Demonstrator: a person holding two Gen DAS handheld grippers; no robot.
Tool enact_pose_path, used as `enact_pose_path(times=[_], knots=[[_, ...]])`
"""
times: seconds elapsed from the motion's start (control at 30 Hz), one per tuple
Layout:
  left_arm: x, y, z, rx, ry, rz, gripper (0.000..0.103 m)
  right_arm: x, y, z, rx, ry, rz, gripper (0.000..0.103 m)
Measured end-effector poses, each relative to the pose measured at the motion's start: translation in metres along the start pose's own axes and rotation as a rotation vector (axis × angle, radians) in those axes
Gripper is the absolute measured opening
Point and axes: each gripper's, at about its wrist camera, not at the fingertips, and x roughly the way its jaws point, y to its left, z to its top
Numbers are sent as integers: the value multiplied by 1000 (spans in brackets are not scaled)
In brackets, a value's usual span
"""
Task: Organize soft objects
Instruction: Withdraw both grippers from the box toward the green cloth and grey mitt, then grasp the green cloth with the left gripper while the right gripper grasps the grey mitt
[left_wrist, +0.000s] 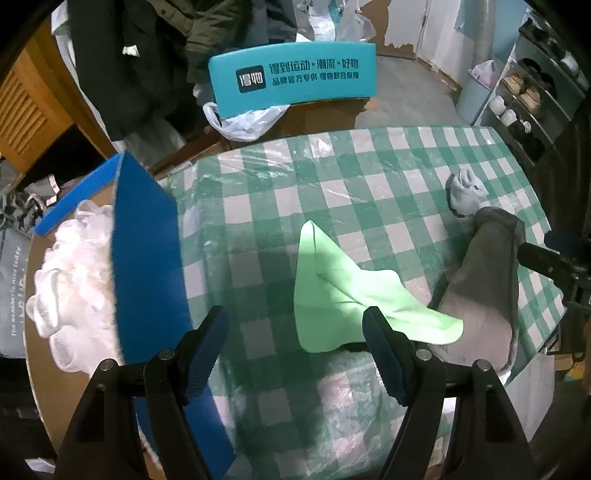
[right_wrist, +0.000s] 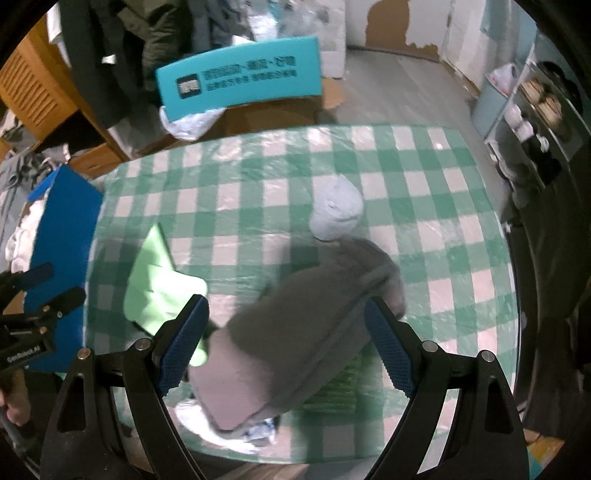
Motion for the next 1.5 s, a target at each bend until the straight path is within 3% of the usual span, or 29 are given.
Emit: enact_pose_path(times=[0.53,0.87,1.4,1.5], knots=[[45,-12,12,-24,76,-34,77,43,-26,-16,82,106,-49,86],[79,-10,19,-73,135,-56,77,75,-26,-10,99,155,-52,87],[107,-23,26,-46,163,-48,79,103,-15,0,-11,157,-105,87],[105,-28,22,-31,152,-36,77,104,-11,1,-29,150,-116,81]])
